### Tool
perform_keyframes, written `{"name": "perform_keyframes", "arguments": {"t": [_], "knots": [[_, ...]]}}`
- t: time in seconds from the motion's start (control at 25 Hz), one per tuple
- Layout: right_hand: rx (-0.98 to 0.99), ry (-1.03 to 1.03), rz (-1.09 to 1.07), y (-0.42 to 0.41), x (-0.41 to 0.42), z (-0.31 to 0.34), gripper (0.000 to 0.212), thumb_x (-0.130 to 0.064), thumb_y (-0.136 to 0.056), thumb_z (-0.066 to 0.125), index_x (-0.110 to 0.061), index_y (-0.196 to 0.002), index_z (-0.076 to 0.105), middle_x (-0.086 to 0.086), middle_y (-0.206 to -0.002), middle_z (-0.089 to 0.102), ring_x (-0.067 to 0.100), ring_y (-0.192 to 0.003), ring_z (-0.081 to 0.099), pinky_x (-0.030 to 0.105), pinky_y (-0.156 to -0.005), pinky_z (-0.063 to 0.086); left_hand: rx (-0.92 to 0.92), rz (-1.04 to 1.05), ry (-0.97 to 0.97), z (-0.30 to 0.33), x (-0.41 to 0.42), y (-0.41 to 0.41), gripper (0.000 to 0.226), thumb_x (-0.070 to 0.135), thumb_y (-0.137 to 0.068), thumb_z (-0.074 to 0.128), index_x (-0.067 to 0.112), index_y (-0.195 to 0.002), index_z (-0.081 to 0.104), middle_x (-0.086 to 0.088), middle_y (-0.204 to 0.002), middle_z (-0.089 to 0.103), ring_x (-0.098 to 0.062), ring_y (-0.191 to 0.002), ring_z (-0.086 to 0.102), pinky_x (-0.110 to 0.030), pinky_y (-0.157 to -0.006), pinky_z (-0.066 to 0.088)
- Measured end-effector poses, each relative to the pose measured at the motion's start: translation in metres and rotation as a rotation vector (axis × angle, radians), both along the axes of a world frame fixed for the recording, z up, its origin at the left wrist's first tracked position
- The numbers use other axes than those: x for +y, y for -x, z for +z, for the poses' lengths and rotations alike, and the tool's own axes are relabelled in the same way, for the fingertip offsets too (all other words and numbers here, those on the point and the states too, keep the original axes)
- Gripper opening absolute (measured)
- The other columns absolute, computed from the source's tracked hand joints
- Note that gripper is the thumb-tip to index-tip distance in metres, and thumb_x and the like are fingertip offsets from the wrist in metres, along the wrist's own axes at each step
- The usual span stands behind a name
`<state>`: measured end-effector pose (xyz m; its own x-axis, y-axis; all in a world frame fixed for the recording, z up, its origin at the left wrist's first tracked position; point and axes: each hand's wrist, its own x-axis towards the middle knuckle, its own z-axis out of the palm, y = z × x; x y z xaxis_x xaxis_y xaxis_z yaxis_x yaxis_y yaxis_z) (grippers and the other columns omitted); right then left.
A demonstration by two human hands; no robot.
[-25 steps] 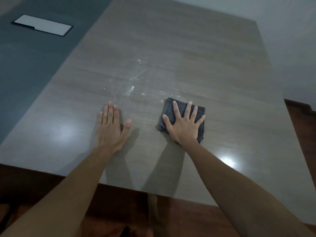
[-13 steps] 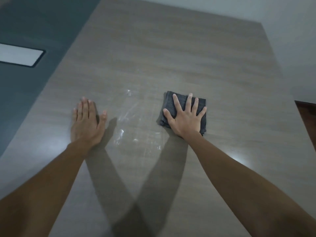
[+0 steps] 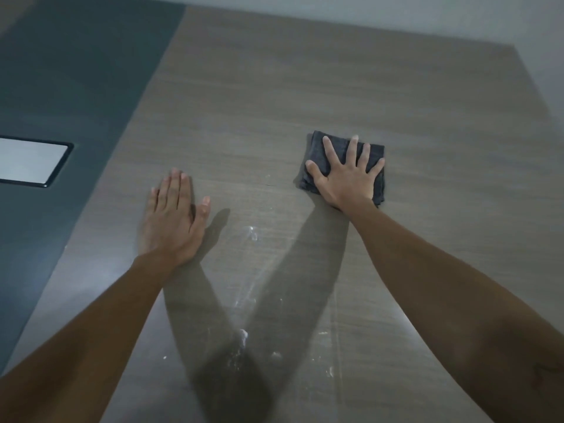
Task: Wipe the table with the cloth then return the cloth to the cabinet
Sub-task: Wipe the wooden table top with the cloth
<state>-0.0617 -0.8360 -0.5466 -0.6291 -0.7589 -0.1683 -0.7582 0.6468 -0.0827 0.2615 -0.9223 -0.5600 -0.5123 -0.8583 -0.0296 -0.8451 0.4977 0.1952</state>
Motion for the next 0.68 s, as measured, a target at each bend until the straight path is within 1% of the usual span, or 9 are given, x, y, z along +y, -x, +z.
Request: {"name": "perform_keyframes", "arguments": {"t": [0.16,0.28,0.48,0.56,0.68], "knots": [[0.003,0.006,0.060,-0.020,-0.024,0.001,0.078,-0.082,-0.093,0.013,-0.046,-0.161,-0.001,0.010,-0.171,-0.009,0.038,-0.157,-0.010,0.069,-0.120,-0.007,-0.033,-0.035,0.004,-0.002,-0.018,0.009,0.087,0.067,-0.092,-0.013,0.010,-0.158,-0.005,-0.007,-0.166,-0.010,-0.018,-0.153,-0.010,-0.040,-0.125,-0.004],[-0.001,0.029,0.119,-0.042,-0.008,-0.002,0.076,-0.080,-0.094,0.014,-0.047,-0.161,0.001,0.007,-0.172,-0.008,0.034,-0.158,-0.008,0.067,-0.121,-0.005,-0.033,-0.032,-0.003,-0.001,-0.017,0.009,0.089,0.066,-0.091,-0.014,0.009,-0.158,-0.003,-0.008,-0.166,-0.008,-0.019,-0.153,-0.008,-0.039,-0.124,-0.005],[0.018,0.051,0.100,-0.085,0.046,-0.007,0.075,-0.079,-0.095,0.015,-0.047,-0.161,0.003,0.002,-0.173,-0.006,0.030,-0.158,-0.006,0.064,-0.123,-0.003,-0.003,-0.058,-0.015,0.000,-0.002,0.007,0.092,0.064,-0.089,-0.014,0.006,-0.158,0.004,-0.012,-0.166,-0.001,-0.023,-0.154,-0.003,-0.041,-0.124,-0.003],[0.025,0.060,0.078,-0.103,0.072,-0.007,0.075,-0.078,-0.095,0.016,-0.047,-0.161,0.003,0.002,-0.173,-0.005,0.029,-0.159,-0.005,0.063,-0.123,-0.002,0.004,-0.105,-0.019,0.000,0.015,-0.008,0.090,0.063,-0.091,-0.015,0.007,-0.158,0.004,-0.011,-0.167,-0.001,-0.022,-0.154,-0.003,-0.040,-0.124,-0.005],[0.029,0.056,0.075,-0.134,0.115,-0.006,0.077,-0.078,-0.093,0.012,-0.045,-0.161,0.002,0.002,-0.173,-0.005,0.029,-0.159,-0.005,0.063,-0.124,-0.002,0.004,-0.151,-0.029,0.001,0.054,-0.038,0.086,0.063,-0.093,-0.010,0.008,-0.158,0.001,-0.009,-0.167,-0.004,-0.020,-0.154,-0.005,-0.039,-0.124,-0.005]]}}
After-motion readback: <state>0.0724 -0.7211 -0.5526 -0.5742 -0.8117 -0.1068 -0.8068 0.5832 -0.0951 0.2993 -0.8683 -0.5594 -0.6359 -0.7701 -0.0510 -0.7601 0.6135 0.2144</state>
